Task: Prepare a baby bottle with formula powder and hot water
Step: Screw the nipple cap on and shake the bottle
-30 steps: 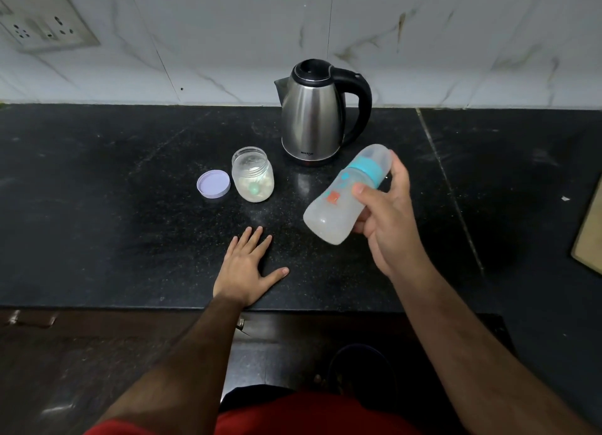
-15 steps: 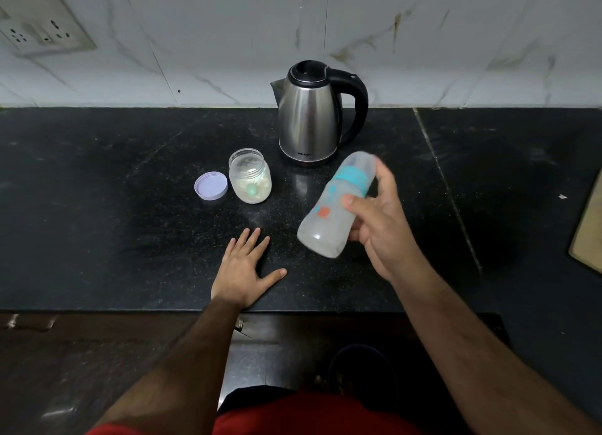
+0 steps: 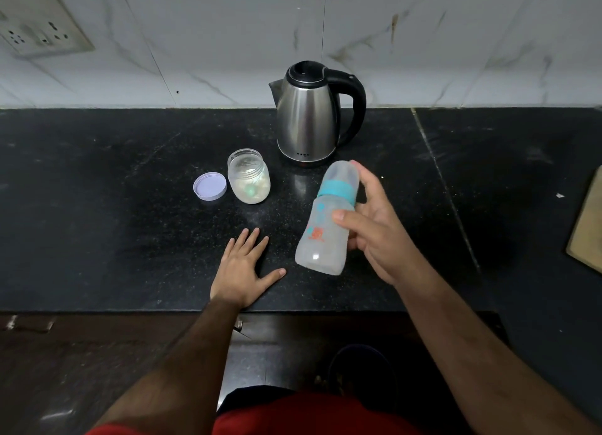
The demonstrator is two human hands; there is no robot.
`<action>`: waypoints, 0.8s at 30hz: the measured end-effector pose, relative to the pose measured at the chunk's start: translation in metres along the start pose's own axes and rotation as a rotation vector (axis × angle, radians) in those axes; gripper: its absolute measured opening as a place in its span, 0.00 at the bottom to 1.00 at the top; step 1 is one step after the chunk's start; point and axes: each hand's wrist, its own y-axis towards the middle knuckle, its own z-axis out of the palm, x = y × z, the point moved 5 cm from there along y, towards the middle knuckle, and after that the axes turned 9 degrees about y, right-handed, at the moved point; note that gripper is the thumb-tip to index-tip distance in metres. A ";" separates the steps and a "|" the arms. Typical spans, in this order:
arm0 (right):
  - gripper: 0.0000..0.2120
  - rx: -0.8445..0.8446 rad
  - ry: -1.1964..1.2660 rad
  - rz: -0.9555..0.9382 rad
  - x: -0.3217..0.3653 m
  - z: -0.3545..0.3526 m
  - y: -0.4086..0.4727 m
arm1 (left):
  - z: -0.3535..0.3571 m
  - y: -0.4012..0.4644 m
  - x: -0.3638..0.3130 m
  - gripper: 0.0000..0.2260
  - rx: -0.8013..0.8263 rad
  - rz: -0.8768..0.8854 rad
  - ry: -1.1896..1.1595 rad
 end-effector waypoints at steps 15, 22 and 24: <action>0.38 -0.053 0.054 -0.006 -0.005 0.003 -0.002 | 0.002 0.000 0.001 0.41 0.005 0.002 0.004; 0.38 -0.193 0.145 -0.084 0.004 -0.008 0.002 | 0.002 0.000 0.002 0.41 -0.002 -0.001 0.001; 0.37 -0.087 0.073 -0.026 -0.002 -0.001 -0.001 | 0.003 0.000 0.002 0.41 0.006 -0.001 0.007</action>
